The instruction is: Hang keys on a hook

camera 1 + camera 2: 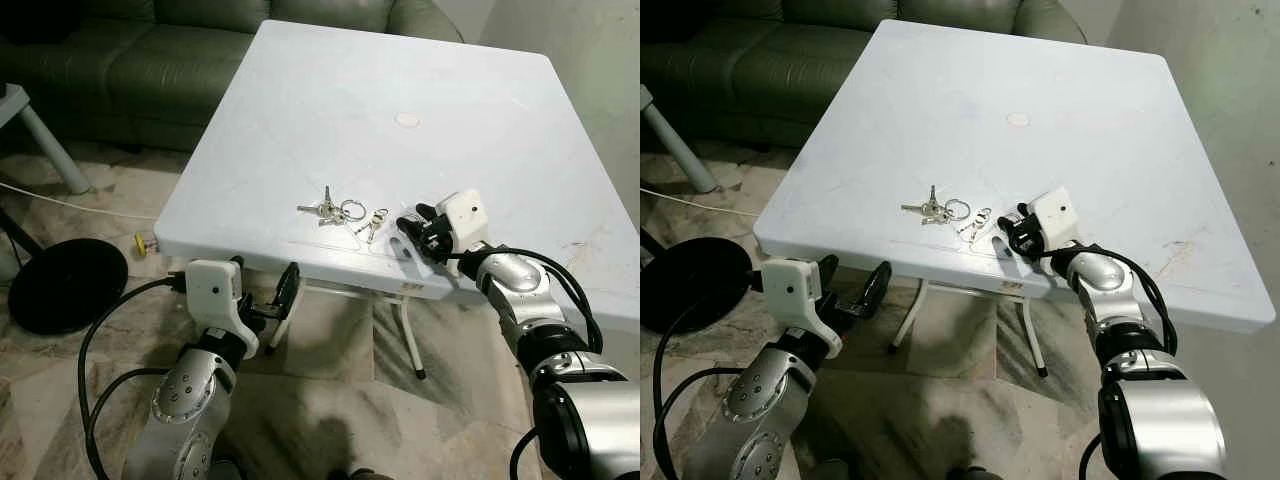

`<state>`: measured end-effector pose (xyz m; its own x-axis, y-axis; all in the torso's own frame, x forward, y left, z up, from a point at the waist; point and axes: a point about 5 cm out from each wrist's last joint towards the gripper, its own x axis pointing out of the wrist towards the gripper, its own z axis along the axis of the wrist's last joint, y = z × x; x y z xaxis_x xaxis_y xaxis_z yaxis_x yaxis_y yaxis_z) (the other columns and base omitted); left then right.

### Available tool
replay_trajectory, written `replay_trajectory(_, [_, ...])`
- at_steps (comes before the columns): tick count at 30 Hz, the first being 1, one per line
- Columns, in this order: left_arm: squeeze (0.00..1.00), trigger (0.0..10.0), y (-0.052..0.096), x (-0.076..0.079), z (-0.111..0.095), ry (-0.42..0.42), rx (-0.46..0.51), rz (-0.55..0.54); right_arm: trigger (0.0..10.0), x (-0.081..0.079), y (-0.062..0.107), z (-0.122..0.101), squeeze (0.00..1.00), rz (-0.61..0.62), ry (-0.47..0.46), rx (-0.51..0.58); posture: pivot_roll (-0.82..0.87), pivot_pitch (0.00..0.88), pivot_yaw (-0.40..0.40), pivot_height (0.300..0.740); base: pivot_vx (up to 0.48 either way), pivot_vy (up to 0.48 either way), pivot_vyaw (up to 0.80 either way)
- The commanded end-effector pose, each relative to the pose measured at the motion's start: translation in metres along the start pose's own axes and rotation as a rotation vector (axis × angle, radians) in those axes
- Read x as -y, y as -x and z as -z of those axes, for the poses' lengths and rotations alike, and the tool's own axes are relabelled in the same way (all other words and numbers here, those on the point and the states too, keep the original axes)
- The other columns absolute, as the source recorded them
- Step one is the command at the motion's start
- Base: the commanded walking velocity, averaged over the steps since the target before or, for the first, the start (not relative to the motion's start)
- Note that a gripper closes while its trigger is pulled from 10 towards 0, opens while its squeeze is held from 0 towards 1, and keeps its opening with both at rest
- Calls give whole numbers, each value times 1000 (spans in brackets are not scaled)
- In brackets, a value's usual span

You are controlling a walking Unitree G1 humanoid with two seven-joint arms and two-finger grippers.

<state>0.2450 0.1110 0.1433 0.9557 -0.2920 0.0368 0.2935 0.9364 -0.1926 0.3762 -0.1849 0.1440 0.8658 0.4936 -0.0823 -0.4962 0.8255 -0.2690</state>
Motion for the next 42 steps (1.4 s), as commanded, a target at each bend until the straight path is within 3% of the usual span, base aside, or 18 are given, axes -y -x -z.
replay_trajectory(1, [0,10000,1,3,-1,-5,2,3,4392,4,1,-1,0,8,6,-13,139,181,-84,740,0,0,0])
replay_trajectory(3, [0,10000,1,3,-1,-5,2,2,1922,4,1,-1,0,7,6,-11,139,181,-84,740,0,0,0])
replay_trajectory(5, [0,10000,2,3,-1,-5,3,2,1922,4,1,-1,0,7,7,-10,139,181,-84,740,0,0,0])
replay_trajectory(6, [0,10000,2,3,-1,-4,3,2,588,4,1,-1,0,7,7,-9,139,181,-84,740,0,0,0])
replay_trajectory(9, [0,10000,2,3,-1,-3,4,0,39,4,1,-1,0,5,6,-7,139,186,-86,740,0,0,0])
replay_trajectory(14, [0,10000,2,4,-1,-2,5,1,941,5,2,-1,0,6,12,-8,139,186,-86,740,0,0,0])
replay_trajectory(15, [0,10000,2,4,-1,-2,6,1,588,5,2,-2,0,5,14,-8,139,187,-87,740,0,0,0])
replay_trajectory(16, [0,10000,2,4,-1,-2,6,1,1333,5,2,-2,0,4,16,-8,139,187,-87,740,0,0,0])
replay_trajectory(18, [0,10000,2,4,-1,-1,6,0,1608,6,2,-2,0,4,18,-10,140,188,-88,740,0,0,0])
replay_trajectory(22, [0,10000,2,4,-2,0,8,-1,39,5,1,-2,0,-1,21,-11,141,190,-88,740,0,0,0])
replay_trajectory(28, [0,10000,1,4,-2,2,10,-5,0,3,0,-3,0,0,7,3,141,190,-88,740,0,0,0])
replay_trajectory(29, [0,10000,1,3,-2,3,10,-6,0,4,0,-3,0,4,-5,9,141,190,-88,740,0,0,0])
replay_trajectory(34, [0,10000,-2,-1,-3,12,19,-34,0,14,-3,-20,0,90,-263,172,139,179,-92,740,0,0,0])
replay_trajectory(37, [0,10000,-5,-6,-4,19,25,-71,39,19,-4,-25,0,153,-296,197,136,174,-91,740,0,0,0])
replay_trajectory(38, [0,10000,-6,-8,-4,19,26,-83,5961,20,-4,-26,0,174,-290,202,136,174,-91,740,0,0,0])
replay_trajectory(39, [0,10000,-7,-12,-4,17,30,-115,8667,22,-4,-27,0,206,-270,190,133,171,-91,740,0,0,0])
replay_trajectory(40, [0,10000,-9,-18,-4,24,33,-152,10000,24,-5,-29,0,242,-245,182,125,164,-87,740,0,0,0])
replay_trajectory(42, [0,10000,-16,-35,-8,42,54,-245,10000,27,-7,-34,0,311,-215,175,119,154,-83,740,0,0,0])
